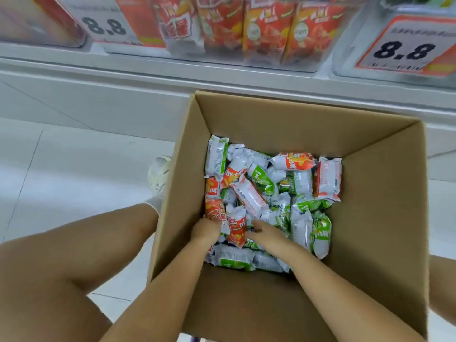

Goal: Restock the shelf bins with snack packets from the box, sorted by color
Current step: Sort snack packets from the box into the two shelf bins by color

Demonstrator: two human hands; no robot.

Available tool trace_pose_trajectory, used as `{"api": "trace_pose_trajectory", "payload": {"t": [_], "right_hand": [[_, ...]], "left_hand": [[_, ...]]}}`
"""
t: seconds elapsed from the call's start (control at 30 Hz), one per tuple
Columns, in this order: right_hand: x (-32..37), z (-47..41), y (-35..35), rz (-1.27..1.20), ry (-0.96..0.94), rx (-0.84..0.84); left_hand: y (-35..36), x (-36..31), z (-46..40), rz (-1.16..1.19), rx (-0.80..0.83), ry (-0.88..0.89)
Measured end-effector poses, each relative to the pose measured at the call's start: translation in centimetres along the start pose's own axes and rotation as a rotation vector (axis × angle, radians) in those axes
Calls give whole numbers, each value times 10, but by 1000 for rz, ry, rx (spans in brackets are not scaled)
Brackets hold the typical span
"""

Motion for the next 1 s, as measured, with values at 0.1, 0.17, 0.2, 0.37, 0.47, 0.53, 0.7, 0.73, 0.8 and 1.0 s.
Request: {"api": "trace_pose_trajectory", "payload": {"t": [0.1,0.17,0.2,0.37,0.47,0.53,0.7,0.73,0.8,1.0], "right_hand": [[15,-26,13,-193,33,30],[19,-40,19,-267,71,-13],[18,-47,24,-324,94,-49],[10,-57,39,-428,133,-161],[9,-50,38,-518,113,-212],[7,-42,35,-528,112,-264],[8,-11,24,-821,85,-290],[9,-1,18,-914,68,-308],[11,20,3,-1106,25,-313],[40,94,-51,-1263,-223,-341]], "left_hand": [[8,9,-11,334,12,-117],[11,13,-18,437,10,-147],[12,13,-21,467,19,-159],[14,16,-24,614,46,-214],[13,17,-19,749,49,-227],[13,12,-15,805,72,-181],[1,-15,14,906,128,-26],[-4,-20,23,953,155,0],[-14,-31,39,1078,227,35],[-62,-61,102,981,289,291]]}}
Point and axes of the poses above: each hand's wrist, its own z-axis away from the middle knuckle, its own y-axis out of the palm, x = y × z, the point moved 3 cm from there along -z, towards the middle knuckle, and after that the axes turned 6 degrees about z, right-handed, at the moved point
